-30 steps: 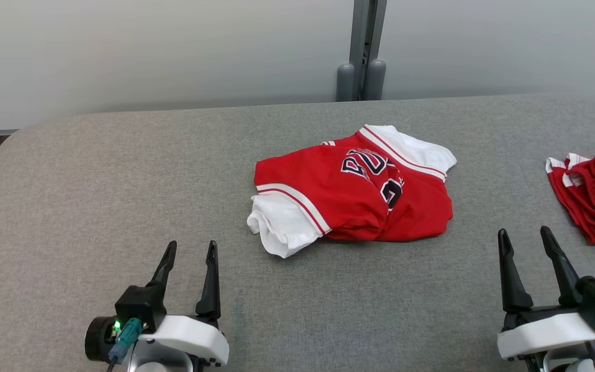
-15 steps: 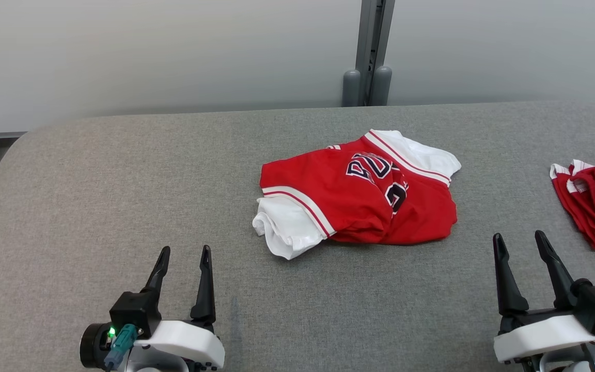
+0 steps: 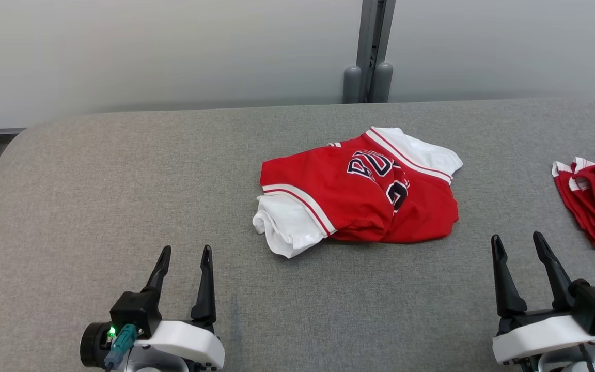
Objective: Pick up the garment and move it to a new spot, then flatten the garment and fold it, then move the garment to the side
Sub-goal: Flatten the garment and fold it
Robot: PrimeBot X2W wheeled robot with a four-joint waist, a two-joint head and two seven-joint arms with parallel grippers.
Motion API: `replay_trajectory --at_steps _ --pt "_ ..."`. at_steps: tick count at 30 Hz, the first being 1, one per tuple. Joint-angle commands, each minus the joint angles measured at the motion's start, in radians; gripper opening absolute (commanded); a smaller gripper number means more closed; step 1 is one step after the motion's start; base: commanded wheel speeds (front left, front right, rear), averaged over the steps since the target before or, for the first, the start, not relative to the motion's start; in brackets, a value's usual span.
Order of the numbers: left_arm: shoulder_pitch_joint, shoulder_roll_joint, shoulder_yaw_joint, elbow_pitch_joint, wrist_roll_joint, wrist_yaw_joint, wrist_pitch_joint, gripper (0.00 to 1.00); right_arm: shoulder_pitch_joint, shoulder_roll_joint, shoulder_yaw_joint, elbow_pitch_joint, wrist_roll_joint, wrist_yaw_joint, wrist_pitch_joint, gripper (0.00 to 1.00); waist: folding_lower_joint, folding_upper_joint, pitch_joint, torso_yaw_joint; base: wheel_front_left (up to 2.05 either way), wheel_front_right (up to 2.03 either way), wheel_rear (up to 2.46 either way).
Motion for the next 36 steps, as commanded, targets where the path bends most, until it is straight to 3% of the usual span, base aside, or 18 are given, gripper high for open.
replay_trajectory --at_steps 1,13,20,29,36 --pt "0.005 0.003 0.006 0.002 0.007 -0.003 -0.005 1.0 -0.008 -0.005 0.001 -0.001 -0.002 0.0 -0.005 1.0 0.0 -0.0001 0.001 -0.001 0.0 0.0 0.0" --pt "-0.056 0.002 -0.005 0.027 0.006 -0.014 -0.005 1.0 -0.023 -0.005 0.007 -0.001 -0.004 0.0 -0.005 1.0 0.0 -0.0001 0.029 -0.025 0.0 0.0 0.0" --pt "-0.186 0.009 -0.03 0.12 0.02 -0.059 0.003 1.0 -0.044 -0.005 0.017 0.0 -0.006 0.0 -0.005 1.0 0.0 -0.0001 0.054 -0.062 0.0 0.0 0.0" --pt "-0.45 0.029 -0.047 0.351 -0.021 -0.161 0.168 1.0 -0.072 -0.005 0.042 0.0 0.001 0.0 -0.005 1.0 0.0 -0.0001 0.12 -0.15 0.0 0.0 0.0" --pt "-0.591 0.056 -0.029 0.511 -0.057 -0.189 0.278 1.0 -0.09 -0.005 0.058 0.001 0.011 0.0 -0.005 1.0 0.0 -0.0001 0.172 -0.218 0.0 0.0 0.0"
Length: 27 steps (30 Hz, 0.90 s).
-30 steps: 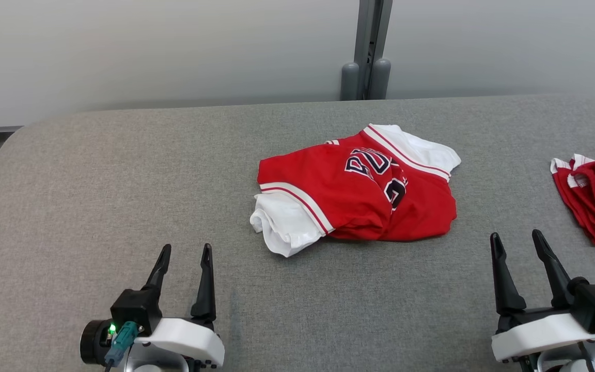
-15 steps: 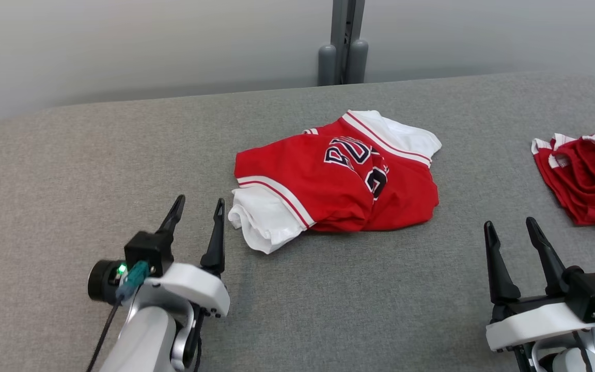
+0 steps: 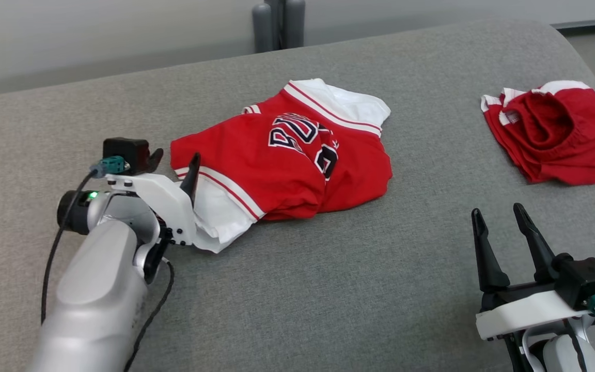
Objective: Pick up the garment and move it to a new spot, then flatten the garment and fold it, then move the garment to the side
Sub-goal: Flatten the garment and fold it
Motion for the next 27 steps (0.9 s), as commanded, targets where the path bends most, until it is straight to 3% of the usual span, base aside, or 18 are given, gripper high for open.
replay_trajectory --at_steps 1,6,17,18,19,20,22,27 --pt "-0.026 0.014 0.007 0.013 -0.004 -0.001 0.003 1.0 -0.011 -0.005 0.002 -0.001 0.002 0.0 -0.005 1.0 0.0 0.0 0.03 -0.032 0.0 0.0 0.0" --pt "-0.114 0.046 0.031 0.142 -0.024 0.023 0.056 1.0 -0.025 -0.005 0.013 -0.007 0.009 0.0 -0.005 1.0 0.0 0.0 0.066 -0.074 0.0 0.0 0.0" --pt "-0.2 0.048 -0.009 0.293 -0.014 -0.017 0.103 1.0 -0.043 -0.005 0.033 -0.008 0.024 0.0 -0.005 1.0 0.0 0.0 0.098 -0.099 0.0 0.0 0.0" --pt "-0.204 0.045 -0.016 0.3 -0.012 -0.02 0.101 0.79 -0.044 -0.005 0.034 -0.008 0.026 0.0 -0.005 1.0 0.0 0.0 0.099 -0.1 0.0 0.0 0.0" --pt "-0.206 0.041 -0.021 0.307 -0.012 -0.024 0.099 0.45 -0.046 -0.005 0.034 -0.008 0.027 0.0 -0.005 1.0 0.0 0.0 0.1 -0.101 0.0 0.0 0.0" --pt "-0.208 0.037 -0.026 0.313 -0.01 -0.03 0.093 0.23 -0.048 -0.005 0.032 -0.007 0.029 0.0 -0.005 1.0 0.0 0.0 0.1 -0.101 0.0 0.0 0.0" --pt "-0.217 0.037 -0.044 0.322 0.001 -0.037 0.081 0.0 -0.05 -0.005 0.03 -0.006 0.028 0.0 -0.005 1.0 0.0 0.0 0.1 -0.101 0.0 0.0 0.0" --pt "-0.243 0.035 -0.079 0.313 0.033 -0.028 -0.007 0.0 -0.049 -0.005 0.019 -0.002 0.029 0.0 -0.005 1.0 0.0 0.0 0.087 -0.093 0.0 0.0 0.0"
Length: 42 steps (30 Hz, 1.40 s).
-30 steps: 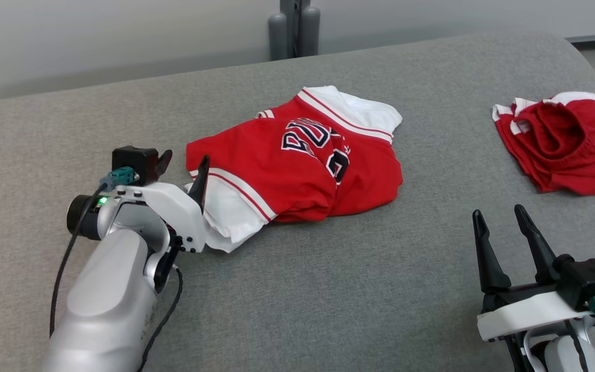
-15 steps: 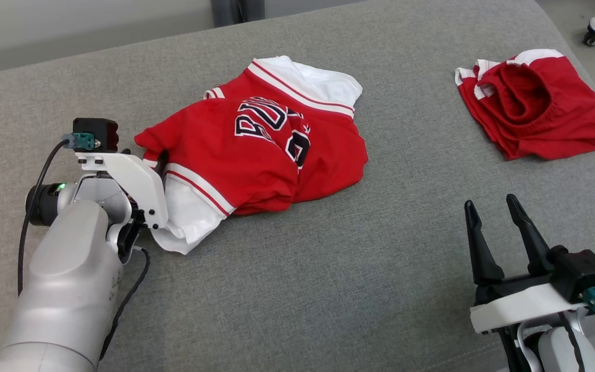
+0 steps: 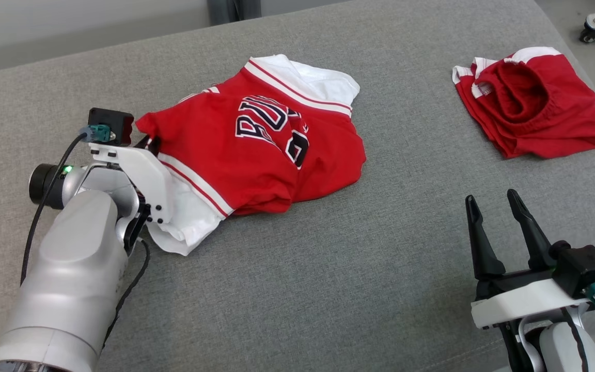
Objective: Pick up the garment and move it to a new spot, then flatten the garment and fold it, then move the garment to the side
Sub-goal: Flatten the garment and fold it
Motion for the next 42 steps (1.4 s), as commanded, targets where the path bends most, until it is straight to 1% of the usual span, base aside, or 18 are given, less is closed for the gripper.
replay_trajectory --at_steps 1,5,8,13,17,20,22,24,27,29,31,36,38,42 --pt "-0.033 -0.01 -0.007 -0.016 0.007 0.004 -0.046 0.0 -0.007 -0.005 -0.01 0.0 0.002 0.0 -0.005 1.0 0.0 0.0 -0.01 0.008 0.0 0.0 0.0" --pt "-0.052 -0.047 -0.002 -0.05 -0.021 -0.004 -0.136 0.0 0.005 -0.005 -0.019 0.002 -0.004 0.0 -0.005 1.0 0.0 0.0 -0.031 0.025 0.0 0.0 0.0" --pt "-0.077 -0.063 -0.001 -0.082 -0.039 -0.009 -0.193 0.0 0.011 -0.005 -0.02 0.002 -0.007 0.0 -0.005 1.0 0.0 0.0 -0.05 0.036 0.0 0.0 0.0" --pt "-0.089 -0.077 -0.022 -0.126 -0.041 -0.009 -0.24 0.0 0.022 -0.005 -0.032 0.005 -0.01 0.0 -0.005 1.0 0.0 0.0 -0.078 0.055 0.0 0.0 0.0" --pt "-0.077 -0.083 -0.06 -0.195 -0.066 -0.012 -0.264 0.0 0.036 -0.005 -0.043 0.011 -0.014 0.0 -0.005 1.0 0.0 0.0 -0.105 0.078 0.0 0.0 0.0" --pt "-0.05 -0.088 -0.146 -0.304 -0.143 -0.009 -0.268 0.0 0.036 -0.005 -0.036 0.017 -0.013 0.0 -0.005 1.0 0.0 0.0 -0.123 0.083 0.0 0.0 0.0" --pt "-0.039 -0.086 -0.21 -0.382 -0.202 0.021 -0.258 0.0 0.034 -0.005 -0.032 0.019 -0.011 0.0 -0.005 1.0 0.0 0.0 -0.132 0.085 0.0 0.0 0.0" --pt "-0.035 -0.081 -0.258 -0.437 -0.242 0.072 -0.24 0.0 0.035 -0.005 -0.031 0.018 -0.01 0.0 -0.005 1.0 0.0 0.0 -0.136 0.087 0.0 0.0 0.0" --pt "-0.052 -0.076 -0.269 -0.428 -0.224 0.167 -0.24 0.0 0.038 -0.005 -0.033 0.013 -0.008 0.0 -0.005 1.0 0.0 0.0 -0.133 0.093 0.0 0.0 0.0" --pt "-0.048 -0.045 -0.251 -0.4 -0.217 0.206 -0.246 0.0 0.04 -0.005 -0.037 0.01 -0.008 0.0 -0.005 1.0 0.0 0.0 -0.128 0.095 0.0 0.0 0.0" --pt "-0.034 -0.013 -0.227 -0.377 -0.224 0.23 -0.255 0.0 0.042 -0.005 -0.045 0.009 -0.009 0.0 -0.005 1.0 0.0 0.0 -0.122 0.1 0.0 0.0 0.0" --pt "0.015 0.08 -0.145 -0.33 -0.266 0.273 -0.277 0.0 0.042 -0.005 -0.056 0.014 -0.013 0.0 -0.005 1.0 0.0 0.0 -0.113 0.124 0.0 0.0 0.0" --pt "0.042 0.109 -0.115 -0.31 -0.284 0.282 -0.281 0.0 0.035 -0.005 -0.052 0.015 -0.012 0.0 -0.005 1.0 0.0 0.0 -0.11 0.136 0.0 0.0 0.0" --pt "0.091 0.15 -0.064 -0.269 -0.322 0.295 -0.288 0.0 0.022 -0.005 -0.037 0.022 -0.007 0.0 -0.005 1.0 0.0 0.0 -0.103 0.158 0.0 0.0 0.0"
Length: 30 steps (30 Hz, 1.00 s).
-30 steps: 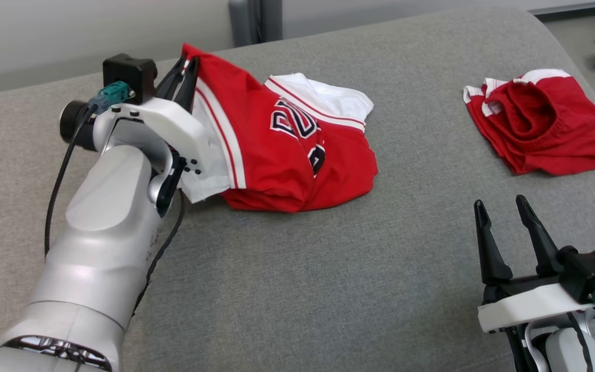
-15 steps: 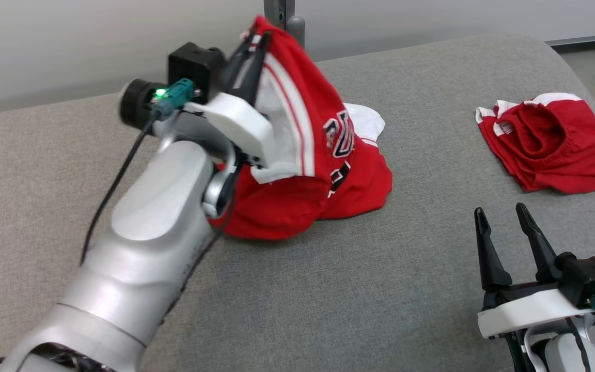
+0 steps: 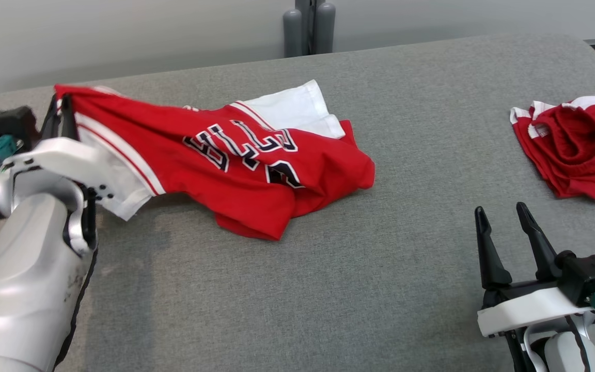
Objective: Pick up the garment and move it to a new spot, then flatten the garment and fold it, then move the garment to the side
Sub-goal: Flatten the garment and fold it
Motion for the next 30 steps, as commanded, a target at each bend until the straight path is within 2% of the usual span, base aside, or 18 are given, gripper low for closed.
replay_trajectory --at_steps 1,6,15,16,17,18,24,30 --pt "0.022 0.011 0.015 0.014 -0.015 0.009 -0.005 0.0 -0.012 -0.005 0.005 0.006 0.003 0.0 -0.005 1.0 0.0 0.0 0.004 0.01 0.0 0.0 0.0" --pt "0.077 0.022 0.044 0.053 -0.041 0.011 -0.012 0.0 -0.021 -0.005 0.018 0.013 0.004 0.0 -0.005 1.0 0.0 0.0 0.008 0.022 0.0 0.0 0.0" --pt "0.157 0.001 0.048 0.093 -0.055 0.0 -0.017 0.0 -0.018 -0.005 0.026 0.026 0.003 0.0 -0.005 1.0 0.0 0.0 -0.002 0.022 0.0 0.0 0.0" --pt "0.166 -0.002 0.047 0.098 -0.056 0.001 -0.017 0.2 -0.016 -0.005 0.026 0.028 0.004 0.0 -0.005 1.0 0.0 0.0 -0.005 0.021 0.0 0.0 0.0" --pt "0.171 -0.004 0.046 0.101 -0.056 0.0 -0.018 0.49 -0.015 -0.005 0.025 0.029 0.003 0.0 -0.005 1.0 0.0 0.0 -0.007 0.02 0.0 0.0 0.0" --pt "0.175 -0.004 0.046 0.103 -0.054 0.0 -0.019 1.0 -0.013 -0.005 0.025 0.03 0.003 0.0 -0.005 1.0 0.0 0.0 -0.009 0.02 0.0 0.0 0.0" --pt "0.2 0.007 0.058 0.055 -0.02 0.01 -0.021 1.0 0.002 -0.005 0.015 0.032 -0.008 0.0 -0.005 1.0 0.0 0.0 -0.028 0.025 0.0 0.0 0.0" --pt "0.311 -0.027 0.08 -0.148 0.067 0.0 -0.021 1.0 0.01 -0.005 0.051 0.045 -0.007 0.0 -0.005 1.0 0.0 0.0 -0.05 0.077 0.0 0.0 0.0"
